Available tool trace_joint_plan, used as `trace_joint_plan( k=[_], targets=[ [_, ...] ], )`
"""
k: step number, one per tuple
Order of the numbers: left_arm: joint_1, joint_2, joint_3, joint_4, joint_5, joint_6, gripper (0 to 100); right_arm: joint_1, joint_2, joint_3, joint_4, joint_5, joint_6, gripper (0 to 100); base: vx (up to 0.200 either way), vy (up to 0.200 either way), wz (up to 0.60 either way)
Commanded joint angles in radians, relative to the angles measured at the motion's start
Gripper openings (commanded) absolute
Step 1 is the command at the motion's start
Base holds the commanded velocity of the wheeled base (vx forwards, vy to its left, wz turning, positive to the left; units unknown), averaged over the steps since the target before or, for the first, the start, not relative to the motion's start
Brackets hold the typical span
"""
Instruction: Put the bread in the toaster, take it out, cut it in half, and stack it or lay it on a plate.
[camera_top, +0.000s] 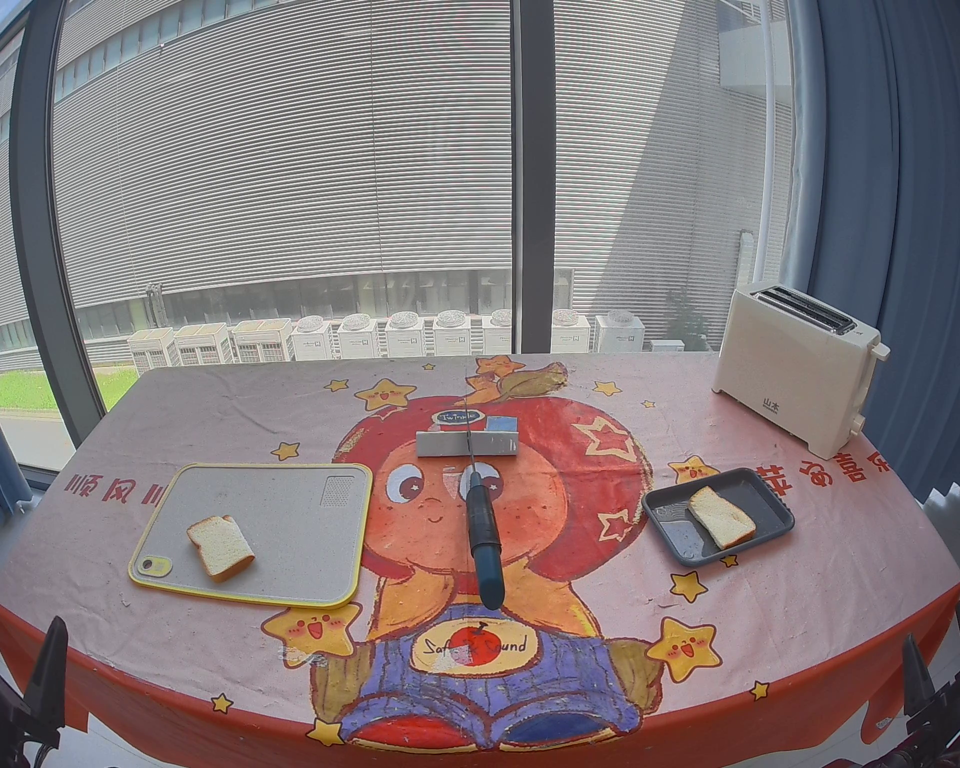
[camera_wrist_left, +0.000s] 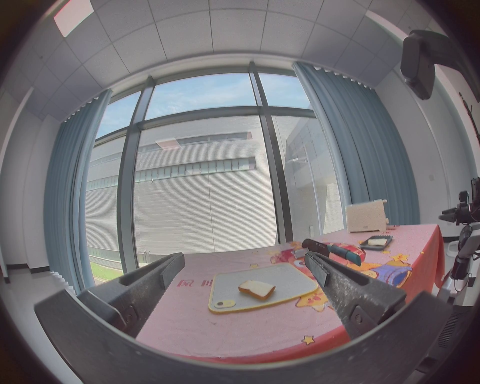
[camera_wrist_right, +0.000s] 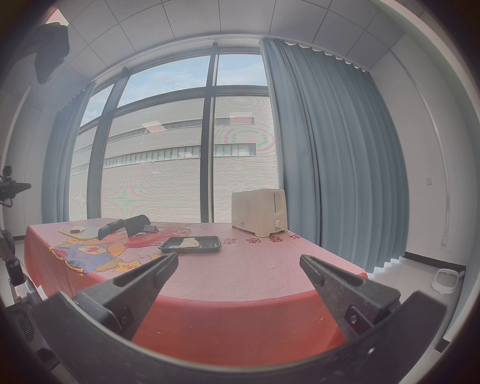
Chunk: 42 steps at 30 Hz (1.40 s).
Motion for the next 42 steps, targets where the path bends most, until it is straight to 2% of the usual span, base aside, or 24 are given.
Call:
trace_joint_plan(
  k=[1,4,42],
  targets=[
    [-0.002,0.049,-0.101,0.104,-0.014,0.038,100,0.000,-0.016,0.018,0.000,0.000,0.000,100,0.000,0.000,0.00],
    [0.000,0.070,-0.123,0.131,-0.014,0.050,100,0.000,-0.016,0.018,0.000,0.000,0.000,100,0.000,0.000,0.00],
    [0.007,0.428,-0.258,0.134,-0.002,0.050,100,0.000,-0.016,0.018,0.000,0.000,0.000,100,0.000,0.000,0.00]
  ],
)
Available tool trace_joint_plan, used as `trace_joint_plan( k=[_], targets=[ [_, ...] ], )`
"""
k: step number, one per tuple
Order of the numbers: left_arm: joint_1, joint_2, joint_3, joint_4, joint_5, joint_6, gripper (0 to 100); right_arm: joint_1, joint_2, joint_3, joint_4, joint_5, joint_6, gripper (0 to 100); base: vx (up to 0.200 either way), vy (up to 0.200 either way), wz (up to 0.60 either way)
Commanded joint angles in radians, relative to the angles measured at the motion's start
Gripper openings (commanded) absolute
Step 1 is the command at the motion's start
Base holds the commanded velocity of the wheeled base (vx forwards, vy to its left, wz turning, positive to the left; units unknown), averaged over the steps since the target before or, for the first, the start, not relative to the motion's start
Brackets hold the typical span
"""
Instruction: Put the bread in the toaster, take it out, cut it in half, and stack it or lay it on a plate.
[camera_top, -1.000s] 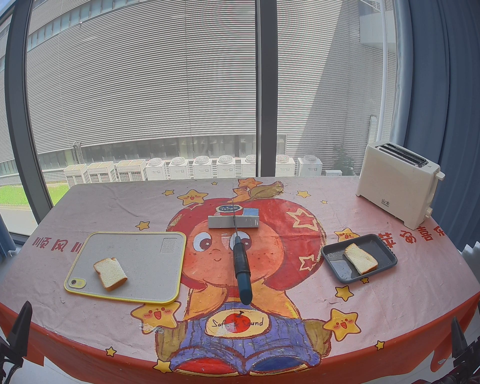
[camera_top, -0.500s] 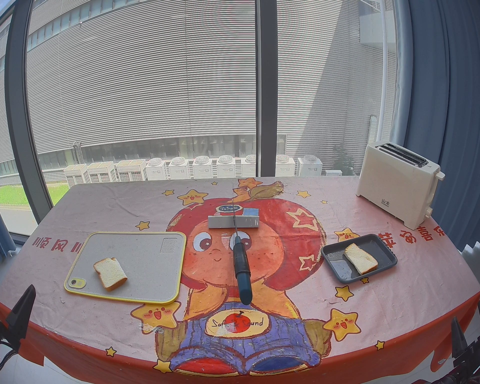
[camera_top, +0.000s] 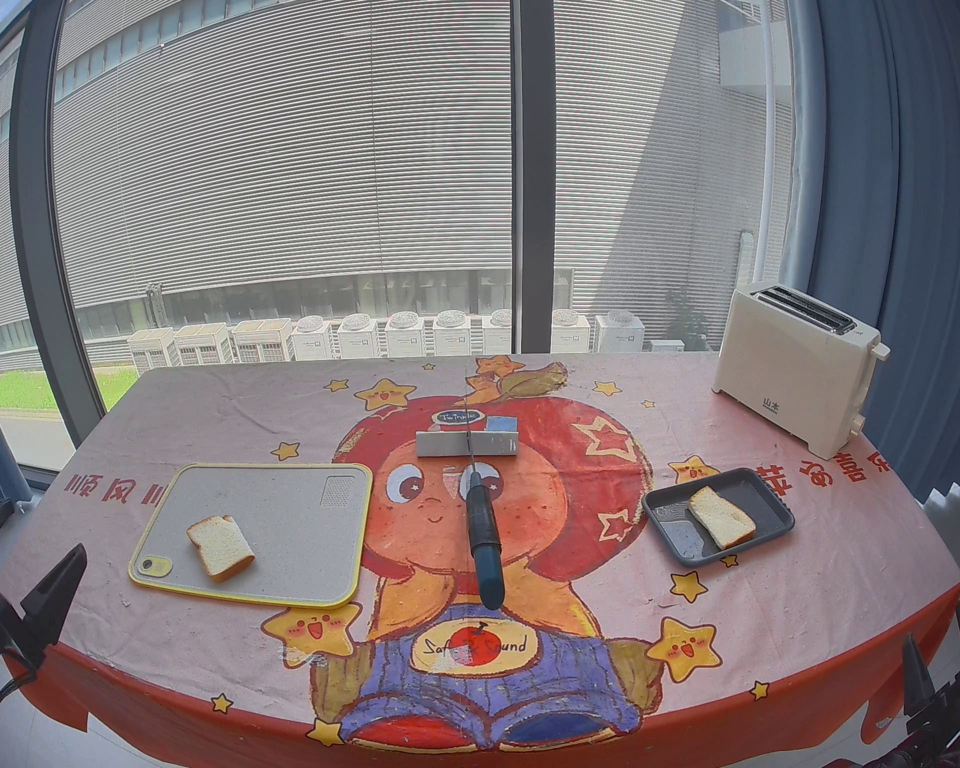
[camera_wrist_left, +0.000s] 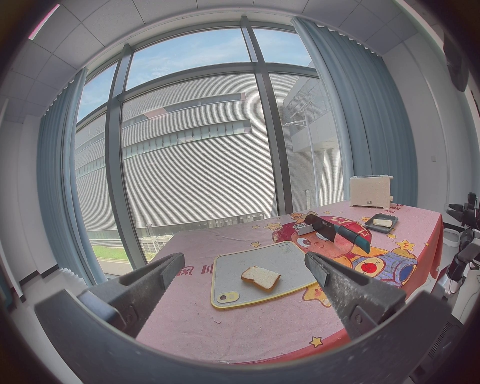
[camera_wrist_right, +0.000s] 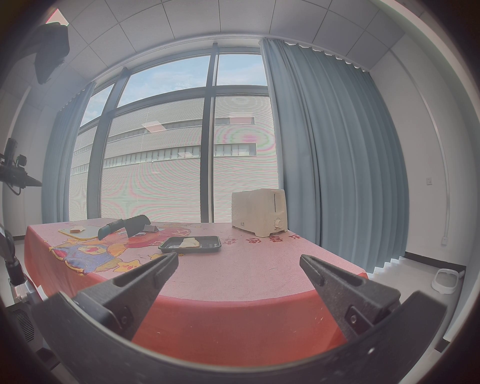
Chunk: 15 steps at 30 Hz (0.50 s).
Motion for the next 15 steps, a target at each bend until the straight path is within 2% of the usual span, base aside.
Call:
trace_joint_plan(
  k=[1,8,15],
  targets=[
    [0.000,0.065,-0.021,-0.002,-0.002,0.000,100,0.000,-0.016,0.018,0.000,0.000,0.000,100,0.000,0.000,0.00],
    [-0.001,0.128,-0.060,-0.002,-0.008,-0.001,100,0.000,-0.016,0.018,0.000,0.000,0.000,100,0.000,0.000,0.00],
    [-0.001,0.152,-0.075,0.000,-0.006,-0.033,100,0.000,-0.016,0.018,0.000,0.000,0.000,100,0.000,0.000,0.00]
  ],
)
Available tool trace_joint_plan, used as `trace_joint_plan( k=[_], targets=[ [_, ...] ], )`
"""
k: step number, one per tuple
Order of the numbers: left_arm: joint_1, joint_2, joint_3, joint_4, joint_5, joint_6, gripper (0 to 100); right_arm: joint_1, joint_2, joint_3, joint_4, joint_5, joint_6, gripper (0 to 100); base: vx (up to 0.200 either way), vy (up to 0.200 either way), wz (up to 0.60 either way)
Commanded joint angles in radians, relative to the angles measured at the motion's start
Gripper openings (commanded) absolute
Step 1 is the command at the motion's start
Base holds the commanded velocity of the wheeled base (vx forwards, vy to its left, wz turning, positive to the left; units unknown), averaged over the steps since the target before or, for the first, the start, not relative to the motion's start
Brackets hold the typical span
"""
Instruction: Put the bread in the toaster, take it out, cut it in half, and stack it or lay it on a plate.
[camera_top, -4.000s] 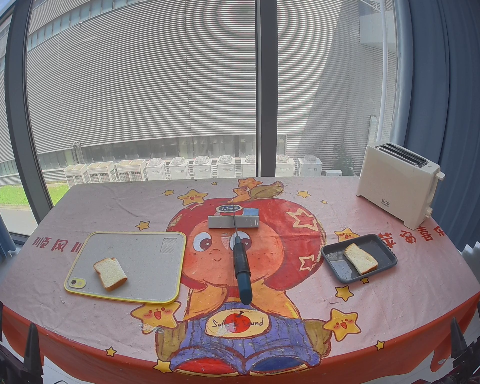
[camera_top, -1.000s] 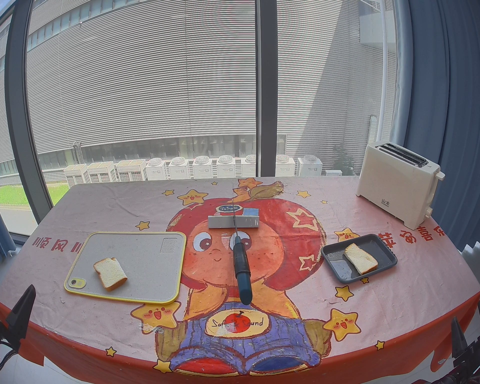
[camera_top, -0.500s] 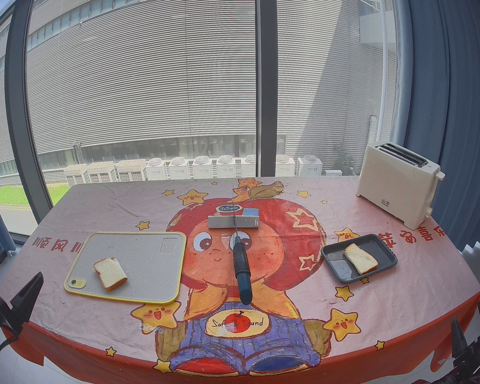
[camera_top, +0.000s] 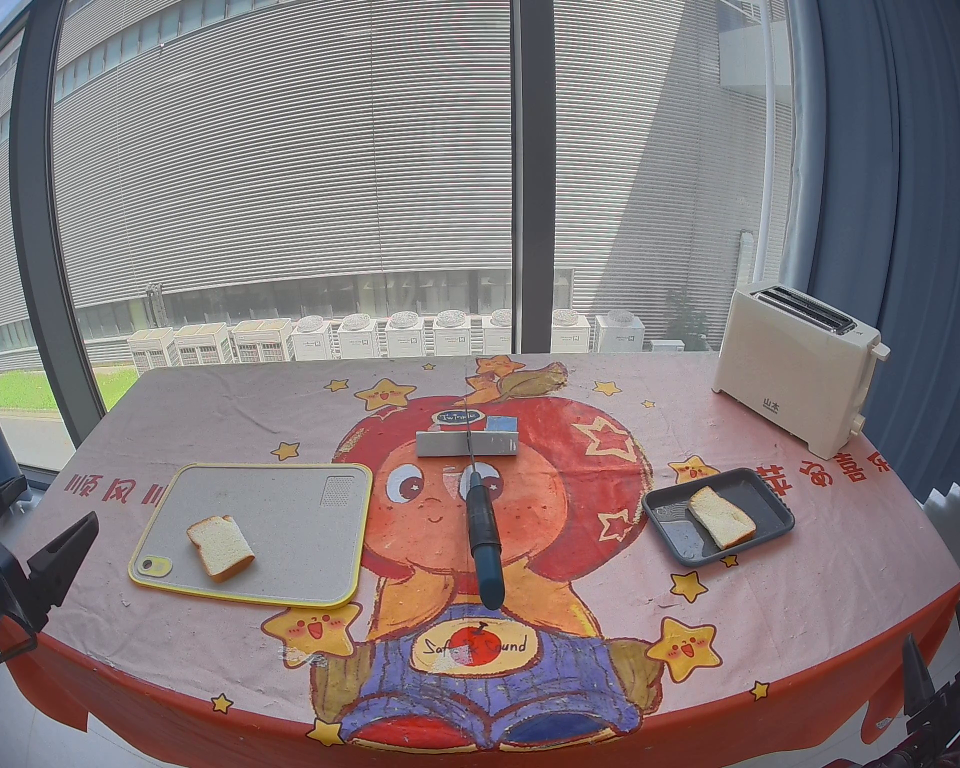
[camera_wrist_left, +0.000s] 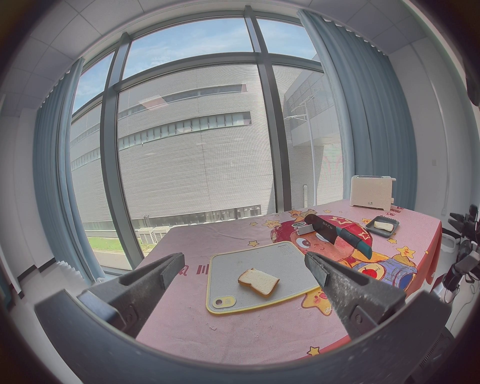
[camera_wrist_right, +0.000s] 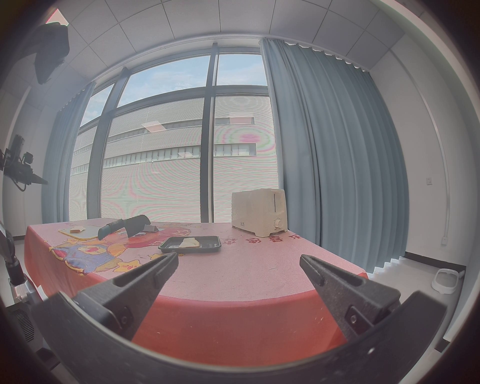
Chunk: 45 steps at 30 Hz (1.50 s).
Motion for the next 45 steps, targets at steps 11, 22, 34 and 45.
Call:
trace_joint_plan(
  k=[11,22,34,45],
  targets=[
    [-0.001,0.045,0.008,-0.001,-0.001,-0.006,100,0.002,-0.016,0.018,0.000,0.000,-0.002,100,0.000,0.000,0.00],
    [-0.005,0.067,0.009,-0.003,-0.003,-0.051,100,0.000,-0.016,0.018,0.000,0.000,-0.002,100,0.000,0.000,0.00],
    [-0.005,0.139,0.014,-0.003,-0.003,-0.121,100,0.000,-0.016,0.018,0.000,0.000,-0.002,100,0.000,0.000,0.00],
    [-0.005,0.180,0.032,-0.006,-0.003,-0.127,100,0.002,-0.016,0.018,0.000,0.000,-0.002,100,0.000,0.000,0.00]
  ],
)
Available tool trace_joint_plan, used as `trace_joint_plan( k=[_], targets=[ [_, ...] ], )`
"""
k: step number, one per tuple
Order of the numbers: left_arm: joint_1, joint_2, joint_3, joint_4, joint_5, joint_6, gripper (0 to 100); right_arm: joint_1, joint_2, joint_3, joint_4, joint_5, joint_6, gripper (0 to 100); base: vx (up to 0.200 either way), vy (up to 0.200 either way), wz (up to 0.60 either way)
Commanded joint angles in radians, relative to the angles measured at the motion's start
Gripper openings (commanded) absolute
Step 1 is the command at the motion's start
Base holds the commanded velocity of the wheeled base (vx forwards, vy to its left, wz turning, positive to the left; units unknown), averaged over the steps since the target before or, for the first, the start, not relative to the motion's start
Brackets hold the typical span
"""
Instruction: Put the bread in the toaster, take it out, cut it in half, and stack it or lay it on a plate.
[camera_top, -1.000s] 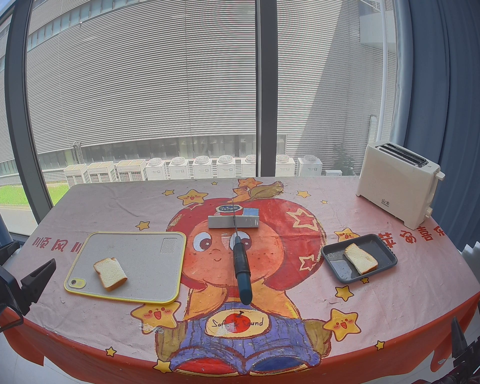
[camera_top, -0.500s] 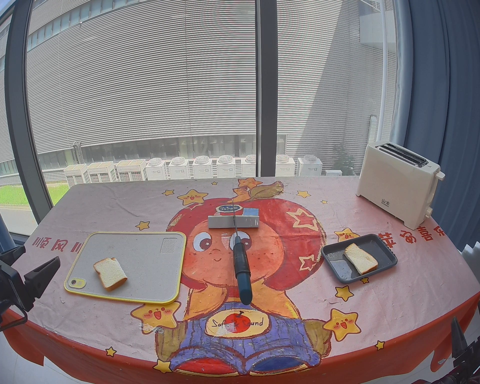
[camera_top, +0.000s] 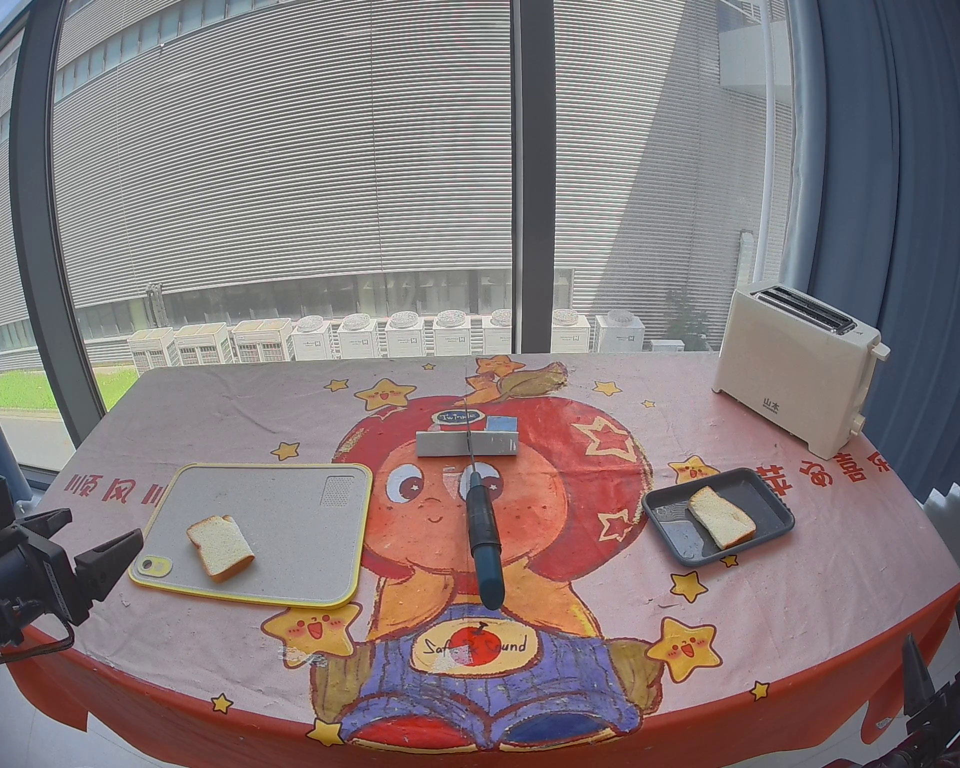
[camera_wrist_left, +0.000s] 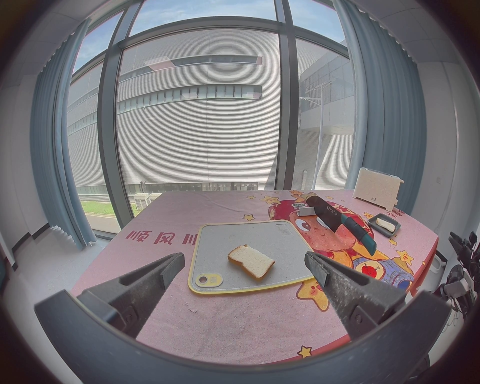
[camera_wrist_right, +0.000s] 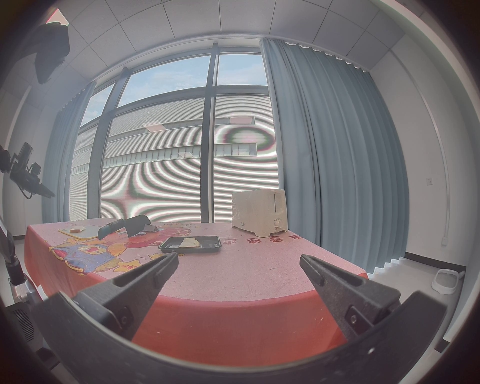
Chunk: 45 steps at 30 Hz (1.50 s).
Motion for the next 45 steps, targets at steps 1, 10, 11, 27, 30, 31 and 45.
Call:
trace_joint_plan(
  k=[1,10,11,27,30,31,45],
  targets=[
    [0.001,0.032,0.007,-0.001,0.000,-0.001,100,-0.002,-0.016,0.018,0.000,0.000,0.000,100,0.000,0.000,0.00],
    [0.008,0.066,0.018,-0.001,0.003,-0.001,100,-0.002,-0.016,0.018,-0.002,0.000,0.000,100,0.000,0.000,0.00],
    [0.008,0.068,0.020,-0.001,0.005,-0.001,100,-0.002,-0.016,0.018,0.000,0.000,0.000,100,0.000,0.000,0.00],
    [0.009,0.109,0.017,-0.003,0.006,-0.016,100,-0.002,-0.016,0.016,0.000,0.000,0.000,100,0.000,0.000,0.00],
    [0.008,0.115,0.012,-0.005,0.005,-0.048,100,0.000,-0.016,0.018,0.000,0.000,0.000,100,0.000,0.000,0.00],
    [0.006,0.123,0.011,-0.005,0.005,-0.051,100,0.000,-0.016,0.018,0.000,0.000,0.000,100,0.000,0.000,0.00],
    [0.008,0.216,-0.035,-0.006,0.009,-0.065,100,-0.002,-0.016,0.018,0.000,0.000,0.000,100,0.000,0.000,0.00]
  ],
)
